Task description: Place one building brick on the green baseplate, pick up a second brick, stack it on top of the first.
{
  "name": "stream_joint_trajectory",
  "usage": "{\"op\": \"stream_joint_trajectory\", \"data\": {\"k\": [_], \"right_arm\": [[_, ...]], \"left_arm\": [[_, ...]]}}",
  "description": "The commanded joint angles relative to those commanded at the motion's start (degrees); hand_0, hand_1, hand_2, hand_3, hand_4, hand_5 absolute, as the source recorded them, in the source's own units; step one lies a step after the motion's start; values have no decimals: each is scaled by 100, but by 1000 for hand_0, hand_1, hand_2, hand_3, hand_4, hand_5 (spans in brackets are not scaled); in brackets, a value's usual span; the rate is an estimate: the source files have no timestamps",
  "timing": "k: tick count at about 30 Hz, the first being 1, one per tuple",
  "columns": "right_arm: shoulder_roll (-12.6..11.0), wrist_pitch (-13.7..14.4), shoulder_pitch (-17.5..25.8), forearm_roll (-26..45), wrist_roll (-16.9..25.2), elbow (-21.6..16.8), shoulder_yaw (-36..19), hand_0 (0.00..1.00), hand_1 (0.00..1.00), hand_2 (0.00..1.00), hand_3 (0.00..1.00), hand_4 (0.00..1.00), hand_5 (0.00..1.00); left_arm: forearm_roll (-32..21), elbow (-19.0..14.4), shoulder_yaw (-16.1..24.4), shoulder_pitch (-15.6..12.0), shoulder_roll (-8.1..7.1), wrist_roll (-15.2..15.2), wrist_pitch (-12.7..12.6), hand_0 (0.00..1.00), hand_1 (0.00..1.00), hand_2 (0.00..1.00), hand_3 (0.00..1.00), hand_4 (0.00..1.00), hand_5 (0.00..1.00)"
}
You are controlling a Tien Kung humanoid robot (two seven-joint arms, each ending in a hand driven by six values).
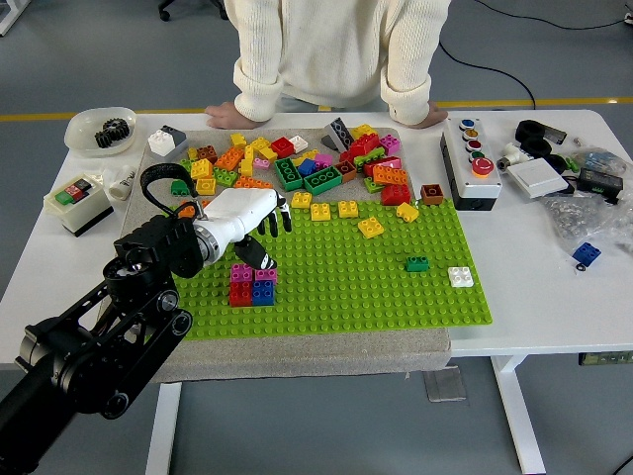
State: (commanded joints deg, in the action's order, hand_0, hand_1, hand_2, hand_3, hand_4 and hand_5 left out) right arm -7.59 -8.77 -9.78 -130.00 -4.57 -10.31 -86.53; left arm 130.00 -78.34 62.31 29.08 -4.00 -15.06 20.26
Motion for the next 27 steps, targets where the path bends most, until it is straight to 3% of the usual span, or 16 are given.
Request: {"op": "stream_joint_trajectory", "data": {"k": [4,5,10,11,16,17,27], "right_arm": [[-2,2,3,0,-3,0,-22,738,640,710,591,831,412],[-2,2,2,0,-3,0,-22,738,641,710,591,831,413],[2,4,-11,0,-5,0,-32,738,641,710,591,831,413],[2,5,-12,0,-5,0,-33,739,641,710,591,831,414],[-5,13,-8,0,-9,0,-57,739,641,710,591,831,414],[-6,14,-8,0,-8,0,-58,738,641,710,591,831,415],[-10,24,-10,0,-7,0,-75,739,640,710,591,830,416]], "left_arm": [[0,-168,88,-21,-76,82,193,623,540,524,536,998,265],[0,-184,99,-22,-87,97,220,709,596,584,535,998,436],[0,-163,116,-30,-140,242,352,709,596,584,535,998,436],[0,-153,113,-36,-150,279,377,798,659,686,548,998,564],[0,-105,109,-78,-198,463,459,798,659,686,548,998,564],[0,-102,108,-85,-207,481,465,851,711,737,575,998,674],[0,-84,131,-175,-349,735,485,881,738,771,591,998,734]]}}
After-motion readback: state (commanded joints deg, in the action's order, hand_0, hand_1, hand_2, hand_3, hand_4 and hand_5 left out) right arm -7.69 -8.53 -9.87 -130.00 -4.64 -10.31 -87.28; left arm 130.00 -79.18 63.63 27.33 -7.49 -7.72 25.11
